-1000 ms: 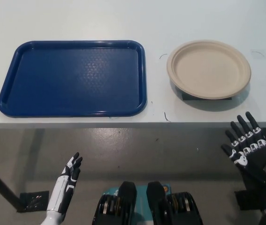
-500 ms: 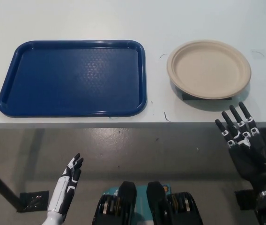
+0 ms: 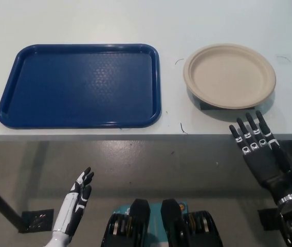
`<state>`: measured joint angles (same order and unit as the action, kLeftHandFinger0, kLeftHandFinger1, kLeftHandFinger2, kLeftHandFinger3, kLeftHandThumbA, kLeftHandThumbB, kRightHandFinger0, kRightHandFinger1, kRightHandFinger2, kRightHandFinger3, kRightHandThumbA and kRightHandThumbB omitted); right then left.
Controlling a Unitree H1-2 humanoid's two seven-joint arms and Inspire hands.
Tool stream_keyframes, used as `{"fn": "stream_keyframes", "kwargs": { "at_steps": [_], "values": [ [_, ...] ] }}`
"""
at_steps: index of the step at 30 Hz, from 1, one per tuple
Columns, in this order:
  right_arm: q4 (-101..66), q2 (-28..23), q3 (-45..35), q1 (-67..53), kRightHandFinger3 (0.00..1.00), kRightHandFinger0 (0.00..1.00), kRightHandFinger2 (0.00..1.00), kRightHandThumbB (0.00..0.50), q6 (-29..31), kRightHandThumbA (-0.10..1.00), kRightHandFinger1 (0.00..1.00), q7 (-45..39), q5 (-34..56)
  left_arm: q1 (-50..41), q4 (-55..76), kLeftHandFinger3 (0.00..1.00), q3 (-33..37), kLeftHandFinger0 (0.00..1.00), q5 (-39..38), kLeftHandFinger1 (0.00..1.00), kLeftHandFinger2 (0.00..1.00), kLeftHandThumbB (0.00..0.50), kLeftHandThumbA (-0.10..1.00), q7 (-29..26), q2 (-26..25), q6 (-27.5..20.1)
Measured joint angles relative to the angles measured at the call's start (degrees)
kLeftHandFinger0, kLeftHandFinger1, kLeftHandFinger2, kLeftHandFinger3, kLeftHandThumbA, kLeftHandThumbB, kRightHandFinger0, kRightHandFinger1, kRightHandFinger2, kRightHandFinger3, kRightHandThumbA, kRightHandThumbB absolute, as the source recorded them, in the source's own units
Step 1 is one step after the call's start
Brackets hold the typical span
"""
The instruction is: Use the right hand to pick up a plate from a leveled surface and place it into a tray on the left side
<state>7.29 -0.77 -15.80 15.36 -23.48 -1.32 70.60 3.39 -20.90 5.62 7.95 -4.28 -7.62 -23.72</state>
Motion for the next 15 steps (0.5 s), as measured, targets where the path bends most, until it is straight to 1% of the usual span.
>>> {"fn": "stream_keyframes", "kwargs": {
  "at_steps": [6, 10, 15],
  "values": [
    [2.05, 0.36, -1.54, 0.79, 1.0, 1.0, 1.0, 0.351, -2.05, 1.0, 1.0, 0.04, 2.52, 0.23, 0.24, 1.0, 0.82, 1.0, 0.26, 1.0, 1.0, 0.469, 1.0, -0.92, -0.44, -0.45],
    [2.72, 0.34, -1.77, 1.13, 1.0, 1.0, 1.0, 0.351, -2.5, 1.0, 1.0, 0.04, 3.16, 0.53, 0.23, 1.0, 1.05, 1.0, 0.25, 1.0, 1.0, 0.495, 1.0, -1.06, -0.73, -0.59],
    [2.71, 0.44, -2.0, 1.94, 1.0, 1.0, 1.0, 0.335, -2.61, 1.0, 1.0, 0.51, 3.63, 0.63, 0.23, 1.0, 1.22, 1.0, 0.25, 1.0, 1.0, 0.497, 1.0, -1.09, -0.86, -0.79]
  ]
}}
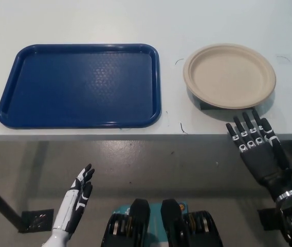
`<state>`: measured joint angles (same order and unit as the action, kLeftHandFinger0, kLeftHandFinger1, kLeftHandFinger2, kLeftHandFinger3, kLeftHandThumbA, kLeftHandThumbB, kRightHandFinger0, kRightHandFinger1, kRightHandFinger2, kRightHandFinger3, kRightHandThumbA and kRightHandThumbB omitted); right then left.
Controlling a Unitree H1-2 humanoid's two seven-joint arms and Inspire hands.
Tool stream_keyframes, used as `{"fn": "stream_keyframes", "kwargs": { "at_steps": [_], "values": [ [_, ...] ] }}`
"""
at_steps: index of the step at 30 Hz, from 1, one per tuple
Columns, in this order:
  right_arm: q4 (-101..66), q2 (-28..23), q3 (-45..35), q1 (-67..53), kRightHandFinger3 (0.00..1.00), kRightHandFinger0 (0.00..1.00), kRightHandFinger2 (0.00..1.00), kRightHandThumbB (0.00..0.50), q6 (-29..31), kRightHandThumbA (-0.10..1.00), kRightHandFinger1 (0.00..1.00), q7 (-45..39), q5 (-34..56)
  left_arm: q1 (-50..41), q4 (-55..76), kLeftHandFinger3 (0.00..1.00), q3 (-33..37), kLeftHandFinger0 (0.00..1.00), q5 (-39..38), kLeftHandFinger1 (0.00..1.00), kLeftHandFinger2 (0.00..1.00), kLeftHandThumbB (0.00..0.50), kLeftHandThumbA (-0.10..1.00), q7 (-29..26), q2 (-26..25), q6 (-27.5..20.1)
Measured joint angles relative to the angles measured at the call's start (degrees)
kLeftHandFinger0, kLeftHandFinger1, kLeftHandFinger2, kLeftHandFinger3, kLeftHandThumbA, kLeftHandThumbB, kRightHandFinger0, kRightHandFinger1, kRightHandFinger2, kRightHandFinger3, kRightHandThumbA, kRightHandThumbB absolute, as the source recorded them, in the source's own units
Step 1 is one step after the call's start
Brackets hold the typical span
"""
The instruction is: Use the right hand to pick up a plate from a leveled surface and place it into a tray on the left side
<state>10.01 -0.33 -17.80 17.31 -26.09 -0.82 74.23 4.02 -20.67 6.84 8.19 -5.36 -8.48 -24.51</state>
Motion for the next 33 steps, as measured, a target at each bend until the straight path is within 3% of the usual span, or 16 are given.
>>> {"fn": "stream_keyframes", "kwargs": {
  "at_steps": [20, 33],
  "values": [
    [6.48, 0.04, -0.33, 6.32, 1.0, 1.0, 1.0, 0.329, -0.47, 1.0, 1.0, 2.45, -0.34, 0.12, 0.02, 1.0, 0.42, 1.0, -0.24, 1.0, 1.0, 0.494, 1.0, 0.03, -0.1, -0.14],
    [15.76, -0.1, -1.2, 8.59, 1.0, 1.0, 1.0, 0.309, -0.45, 1.0, 1.0, -1.06, -2.96, 1.11, 0.02, 1.0, 0.44, 1.0, -0.32, 1.0, 1.0, 0.5, 1.0, 0.03, -0.25, -0.14]
  ]
}}
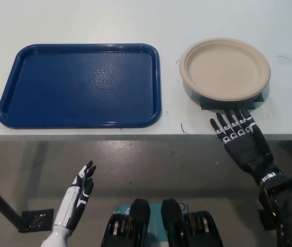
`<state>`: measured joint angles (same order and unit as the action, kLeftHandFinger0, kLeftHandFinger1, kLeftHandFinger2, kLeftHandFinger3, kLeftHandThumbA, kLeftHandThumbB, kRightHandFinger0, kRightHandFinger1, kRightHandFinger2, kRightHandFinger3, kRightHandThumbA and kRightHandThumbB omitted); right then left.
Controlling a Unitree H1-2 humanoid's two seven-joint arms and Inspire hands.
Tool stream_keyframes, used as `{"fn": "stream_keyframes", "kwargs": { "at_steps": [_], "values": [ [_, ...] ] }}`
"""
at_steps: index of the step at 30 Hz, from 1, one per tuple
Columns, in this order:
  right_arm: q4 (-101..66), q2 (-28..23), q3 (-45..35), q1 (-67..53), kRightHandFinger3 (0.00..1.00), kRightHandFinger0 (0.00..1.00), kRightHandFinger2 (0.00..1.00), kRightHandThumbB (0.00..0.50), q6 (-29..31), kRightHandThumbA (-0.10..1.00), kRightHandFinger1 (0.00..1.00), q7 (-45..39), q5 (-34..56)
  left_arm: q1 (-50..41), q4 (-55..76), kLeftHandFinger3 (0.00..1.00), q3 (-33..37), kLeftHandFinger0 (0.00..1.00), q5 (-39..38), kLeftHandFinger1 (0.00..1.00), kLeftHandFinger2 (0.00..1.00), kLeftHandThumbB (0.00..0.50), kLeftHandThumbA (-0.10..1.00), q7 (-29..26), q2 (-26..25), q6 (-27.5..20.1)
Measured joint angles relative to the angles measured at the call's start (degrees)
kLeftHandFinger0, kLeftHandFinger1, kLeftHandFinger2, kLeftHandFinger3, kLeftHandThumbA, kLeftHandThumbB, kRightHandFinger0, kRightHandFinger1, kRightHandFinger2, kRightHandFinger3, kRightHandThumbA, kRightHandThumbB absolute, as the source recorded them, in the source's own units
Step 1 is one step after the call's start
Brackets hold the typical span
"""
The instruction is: Use the right hand to pick up a plate from a leveled surface and place it into a tray on the left side
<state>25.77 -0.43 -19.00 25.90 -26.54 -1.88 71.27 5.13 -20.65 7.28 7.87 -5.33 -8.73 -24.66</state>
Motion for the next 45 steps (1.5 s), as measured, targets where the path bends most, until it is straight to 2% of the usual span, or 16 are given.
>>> {"fn": "stream_keyframes", "kwargs": {
  "at_steps": [7, 17, 20, 21, 24, 25, 26, 27, 28, 29, 30, 31, 34, 37, 40, 45],
  "values": [
    [2.49, 0.02, -1.2, 1.74, 1.0, 1.0, 1.0, 0.306, 0.03, 1.0, 1.0, -1.35, -1.43, 0.14, -0.03, 1.0, 0.15, 1.0, 0.0, 1.0, 1.0, 0.5, 1.0, 0.0, -0.07, 0.0],
    [6.03, -0.2, -2.41, 5.84, 1.0, 1.0, 1.0, 0.352, 0.04, 1.0, 1.0, -2.14, -4.19, 0.23, -0.02, 1.0, 0.33, 1.0, 0.01, 1.0, 1.0, 0.5, 1.0, 0.02, -0.19, -0.01],
    [6.52, -0.22, -2.65, 6.71, 1.0, 1.0, 1.0, 0.413, 0.06, 1.0, 1.0, -2.18, -5.03, 0.37, -0.02, 1.0, 0.36, 1.0, -0.01, 1.0, 1.0, 0.499, 1.0, 0.07, -0.22, -0.01],
    [6.54, -0.22, -2.67, 6.83, 1.0, 1.0, 1.0, 0.466, 0.06, 1.0, 1.0, -2.15, -5.21, 0.4, -0.02, 1.0, 0.37, 1.0, -0.01, 1.0, 1.0, 0.496, 1.0, 0.08, -0.23, -0.01],
    [6.57, -0.42, -2.19, 7.81, 1.0, 0.99, 1.0, 0.473, 0.03, 1.0, 1.0, -0.67, -7.22, 0.54, -0.02, 1.0, 0.54, 1.0, -0.01, 1.0, 1.0, 0.498, 1.0, 0.11, -0.3, -0.01],
    [6.61, -0.7, -1.74, 8.22, 0.29, 0.09, 0.15, 0.316, 0.02, 0.83, 0.1, 0.59, -8.2, 0.58, -0.02, 1.0, 0.61, 1.0, -0.01, 1.0, 1.0, 0.5, 1.0, 0.11, -0.31, -0.01],
    [6.64, -0.91, -1.5, 8.51, 0.12, 0.02, 0.03, 0.122, 0.01, 0.56, 0.02, 1.49, -8.93, 0.59, -0.02, 1.0, 0.65, 1.0, -0.01, 1.0, 1.0, 0.5, 1.0, 0.11, -0.32, -0.01],
    [7.3, -1.43, -0.93, 9.12, 0.13, 0.0, 0.05, 0.062, 0.0, 0.31, 0.0, 3.22, -10.05, 0.59, -0.04, 1.0, 0.71, 1.0, -0.01, 1.0, 1.0, 0.5, 1.0, 0.11, -0.33, -0.01],
    [7.55, -1.62, -0.83, 9.44, 0.38, 0.0, 0.16, 0.027, 0.0, 0.08, 0.0, 3.66, -10.29, 0.59, -0.05, 1.0, 0.73, 1.0, -0.01, 1.0, 1.0, 0.5, 1.0, 0.11, -0.33, -0.01],
    [8.58, -1.96, -0.9, 10.53, 0.45, 0.0, 0.23, 0.037, -0.1, -0.05, 0.0, 5.28, -10.97, 0.58, -0.08, 1.0, 0.78, 1.0, 0.0, 1.0, 1.0, 0.5, 1.0, 0.1, -0.33, -0.01],
    [9.0, -1.98, -1.03, 11.14, 0.63, 0.0, 0.39, 0.03, -0.12, -0.1, 0.0, 6.1, -11.24, 0.59, -0.11, 1.0, 0.83, 1.0, 0.01, 1.0, 1.0, 0.5, 1.0, 0.1, -0.33, -0.01],
    [9.29, -1.93, -1.39, 11.96, 0.83, 0.0, 0.46, 0.004, -0.23, -0.1, 0.0, 7.51, -11.51, 0.61, -0.14, 1.0, 0.93, 1.0, 0.01, 1.0, 1.0, 0.5, 1.0, 0.11, -0.32, -0.01],
    [9.38, -1.4, -2.31, 12.82, 0.74, 0.0, 0.47, 0.012, -0.53, -0.1, 0.0, 10.92, -11.87, 0.62, -0.19, 1.0, 1.05, 1.0, 0.01, 1.0, 1.0, 0.5, 1.0, 0.11, -0.33, -0.01],
    [9.37, -1.13, -2.67, 13.39, 0.73, 0.0, 0.49, 0.0, -0.7, -0.1, 0.01, 13.33, -12.05, 0.71, -0.18, 1.0, 1.12, 1.0, 0.02, 1.0, 1.0, 0.5, 1.0, 0.1, -0.39, -0.01],
    [9.33, -0.98, -2.67, 13.93, 0.92, 0.0, 0.51, 0.0, -0.77, -0.1, 0.01, 15.75, -12.04, 1.0, -0.19, 1.0, 1.31, 1.0, 0.03, 1.0, 1.0, 0.498, 1.0, 0.1, -0.57, -0.01],
    [8.94, -0.81, -2.66, 14.14, 0.56, 0.0, 0.51, 0.0, -0.79, -0.08, 0.0, 17.57, -11.78, 1.11, -0.18, 1.0, 1.5, 1.0, -0.02, 1.0, 1.0, 0.5, 1.0, 0.11, -0.62, -0.01]
  ]
}}
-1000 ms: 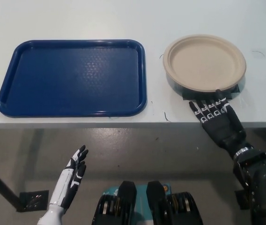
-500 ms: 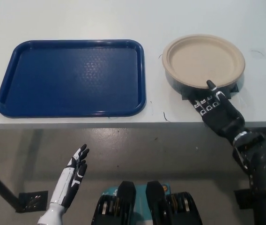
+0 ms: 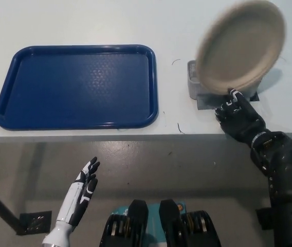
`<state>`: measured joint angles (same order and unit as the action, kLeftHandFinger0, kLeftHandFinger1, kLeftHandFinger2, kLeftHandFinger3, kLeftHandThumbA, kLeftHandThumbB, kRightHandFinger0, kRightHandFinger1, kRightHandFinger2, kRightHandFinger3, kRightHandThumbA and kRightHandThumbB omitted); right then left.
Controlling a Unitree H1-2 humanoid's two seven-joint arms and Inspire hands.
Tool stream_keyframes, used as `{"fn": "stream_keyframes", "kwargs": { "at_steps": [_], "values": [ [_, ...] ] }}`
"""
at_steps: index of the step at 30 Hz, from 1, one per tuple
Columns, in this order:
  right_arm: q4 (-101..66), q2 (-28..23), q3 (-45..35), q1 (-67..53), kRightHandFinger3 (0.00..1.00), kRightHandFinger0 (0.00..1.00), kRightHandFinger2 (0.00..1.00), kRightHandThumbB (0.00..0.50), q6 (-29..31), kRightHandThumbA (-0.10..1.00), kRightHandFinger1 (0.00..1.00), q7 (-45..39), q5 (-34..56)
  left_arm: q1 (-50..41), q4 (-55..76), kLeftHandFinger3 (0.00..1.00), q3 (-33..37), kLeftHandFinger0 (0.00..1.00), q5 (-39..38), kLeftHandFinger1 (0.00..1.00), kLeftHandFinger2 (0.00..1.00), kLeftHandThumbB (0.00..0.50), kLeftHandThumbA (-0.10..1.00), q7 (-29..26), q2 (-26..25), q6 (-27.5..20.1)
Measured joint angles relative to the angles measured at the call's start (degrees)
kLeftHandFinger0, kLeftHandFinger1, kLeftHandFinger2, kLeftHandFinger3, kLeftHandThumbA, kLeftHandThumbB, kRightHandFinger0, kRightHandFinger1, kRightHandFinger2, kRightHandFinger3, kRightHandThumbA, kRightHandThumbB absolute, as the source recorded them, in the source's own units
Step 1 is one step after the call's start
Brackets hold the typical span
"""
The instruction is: Use the right hand to pick up a plate from a leveled surface and place it into a tray on the left side
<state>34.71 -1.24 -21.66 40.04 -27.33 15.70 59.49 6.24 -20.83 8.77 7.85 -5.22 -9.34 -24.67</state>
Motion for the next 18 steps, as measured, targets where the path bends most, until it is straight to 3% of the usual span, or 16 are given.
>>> {"fn": "stream_keyframes", "kwargs": {
  "at_steps": [2, 4, 7, 12, 18],
  "values": [
    [-0.23, 0.01, 0.09, 0.0, 0.7, 0.0, 0.52, 0.001, 0.0, -0.08, 0.01, 0.69, 0.32, 0.0, 0.0, 1.0, 0.02, 1.0, 0.0, 1.0, 1.0, 0.5, 1.0, 0.0, -0.01, 0.0],
    [-0.48, 0.01, 0.21, -0.01, 0.66, 0.0, 0.53, 0.0, 0.0, -0.09, 0.02, 1.26, 0.65, 0.01, 0.0, 1.0, 0.05, 1.0, 0.0, 1.0, 1.0, 0.5, 1.0, 0.0, -0.02, 0.0],
    [-2.06, 0.02, 0.78, -0.56, 0.8, 0.0, 0.53, 0.0, -0.01, -0.1, 0.05, 2.58, 0.85, 0.14, -0.01, 1.0, 0.15, 1.0, 0.01, 1.0, 1.0, 0.5, 1.0, 0.0, -0.02, 0.0],
    [-7.64, 0.02, 2.63, -3.55, 0.65, 0.0, 0.49, 0.007, 0.01, -0.09, 0.04, 3.72, 0.56, 0.74, 0.0, 1.0, 0.23, 1.0, 0.02, 1.0, 1.0, 0.5, 1.0, 0.0, -0.05, 0.0],
    [-19.78, -0.67, 7.62, -9.6, 0.71, 0.0, 0.46, 0.0, 0.04, -0.1, 0.04, 5.91, -1.86, 0.85, -0.03, 1.0, 0.23, 1.0, 0.02, 1.0, 1.0, 0.5, 1.0, 0.0, -0.11, 0.0]
  ]
}}
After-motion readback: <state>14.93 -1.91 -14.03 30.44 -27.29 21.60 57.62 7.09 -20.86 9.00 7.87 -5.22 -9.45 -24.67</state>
